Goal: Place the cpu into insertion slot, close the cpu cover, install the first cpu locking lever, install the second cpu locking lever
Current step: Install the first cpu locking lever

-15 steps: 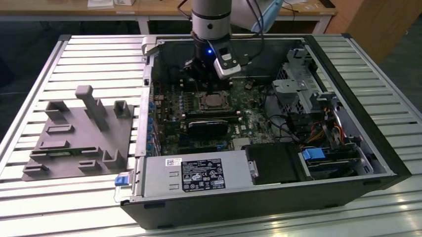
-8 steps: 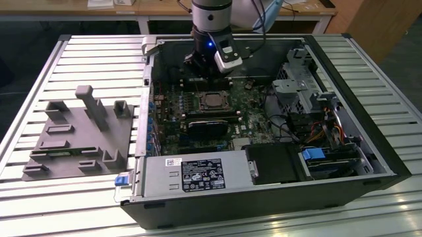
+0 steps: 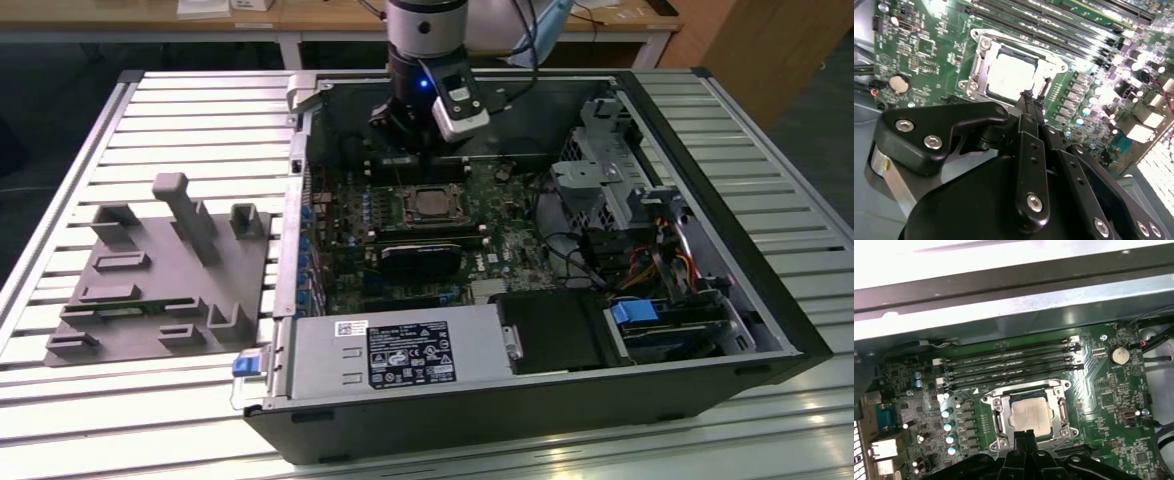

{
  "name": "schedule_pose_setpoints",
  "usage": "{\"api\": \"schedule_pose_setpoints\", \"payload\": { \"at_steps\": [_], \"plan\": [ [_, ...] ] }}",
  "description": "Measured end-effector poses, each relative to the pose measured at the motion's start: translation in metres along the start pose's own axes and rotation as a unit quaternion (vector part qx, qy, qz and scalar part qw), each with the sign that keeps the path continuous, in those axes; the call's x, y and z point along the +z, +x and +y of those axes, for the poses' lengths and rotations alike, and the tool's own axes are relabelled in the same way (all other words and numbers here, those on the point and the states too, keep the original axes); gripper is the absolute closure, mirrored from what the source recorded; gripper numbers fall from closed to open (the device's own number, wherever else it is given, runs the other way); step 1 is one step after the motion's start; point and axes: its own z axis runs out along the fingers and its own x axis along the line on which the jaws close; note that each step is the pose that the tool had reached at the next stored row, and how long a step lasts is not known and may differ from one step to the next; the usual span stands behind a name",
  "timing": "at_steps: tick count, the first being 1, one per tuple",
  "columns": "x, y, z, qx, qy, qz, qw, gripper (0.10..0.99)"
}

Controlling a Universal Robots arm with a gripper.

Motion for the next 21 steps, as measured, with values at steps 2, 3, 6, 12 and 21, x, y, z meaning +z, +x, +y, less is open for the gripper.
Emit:
{"api": "schedule_pose_setpoints", "payload": {
  "at_steps": [2, 3, 6, 12, 21],
  "plan": [
    [-0.0002, 0.0052, -0.0010, 0.000, -0.0002, -0.0009, 1.0000, 0.984],
    [-0.0003, 0.0080, -0.0015, 0.000, -0.0003, -0.0013, 1.0000, 0.984],
    [-0.0008, 0.0166, -0.0031, 0.000, -0.0005, -0.0026, 1.0000, 0.984],
    [-0.0015, 0.0330, -0.0062, 0.000, -0.0010, -0.0051, 1.0000, 0.984],
    [-0.0023, 0.0504, -0.0095, 0.001, -0.0225, -0.0070, 0.9997, 0.984]
  ]
}}
